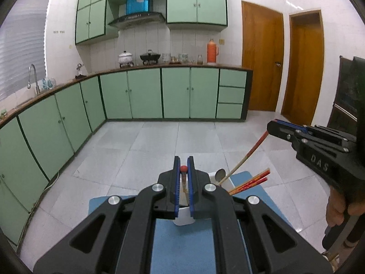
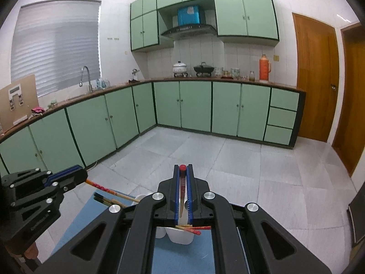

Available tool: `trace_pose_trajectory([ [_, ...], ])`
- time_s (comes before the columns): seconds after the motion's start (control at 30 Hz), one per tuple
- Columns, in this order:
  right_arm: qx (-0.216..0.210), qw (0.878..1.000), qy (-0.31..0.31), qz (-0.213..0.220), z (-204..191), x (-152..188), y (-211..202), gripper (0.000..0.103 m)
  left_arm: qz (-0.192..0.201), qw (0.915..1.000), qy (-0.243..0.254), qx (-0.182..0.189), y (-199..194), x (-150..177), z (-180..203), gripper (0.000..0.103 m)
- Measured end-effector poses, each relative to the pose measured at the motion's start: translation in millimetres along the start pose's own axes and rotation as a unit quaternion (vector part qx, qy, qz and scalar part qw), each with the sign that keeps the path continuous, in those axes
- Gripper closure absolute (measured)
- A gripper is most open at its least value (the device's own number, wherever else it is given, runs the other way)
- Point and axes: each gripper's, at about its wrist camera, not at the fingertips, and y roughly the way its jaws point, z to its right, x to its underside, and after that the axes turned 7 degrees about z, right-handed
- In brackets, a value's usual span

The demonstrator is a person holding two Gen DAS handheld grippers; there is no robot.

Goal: Organize utensils
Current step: 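Carry both red-tipped chopsticks to the white holder and open both grippers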

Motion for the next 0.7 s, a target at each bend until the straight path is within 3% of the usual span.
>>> trace_pose_trajectory([
  [0.47, 0.004, 0.999, -0.015, -0.036, -0.4, 28.1, 33.6, 0.097, -0.04, 0.9991, -0.013, 0.007, 51.5, 32.3, 2.5, 0.095],
  [0.6, 0.008, 0.999, -0.017, -0.04, 0.5, 32.1, 39.4, 0.096, -0.039, 0.999, -0.023, 0.008, 53.8, 35.8, -1.9, 0.081],
  [0.63, 0.008, 0.999, -0.018, -0.041, 0.5, 33.6, 39.1, 0.094, -0.039, 0.9988, -0.027, 0.008, 53.5, 36.8, -3.0, 0.074],
  [0.7, 0.011, 0.999, -0.019, -0.045, -1.3, 36.8, 38.9, 0.085, -0.038, 0.9989, -0.029, 0.007, 52.1, 38.4, -2.7, 0.071],
])
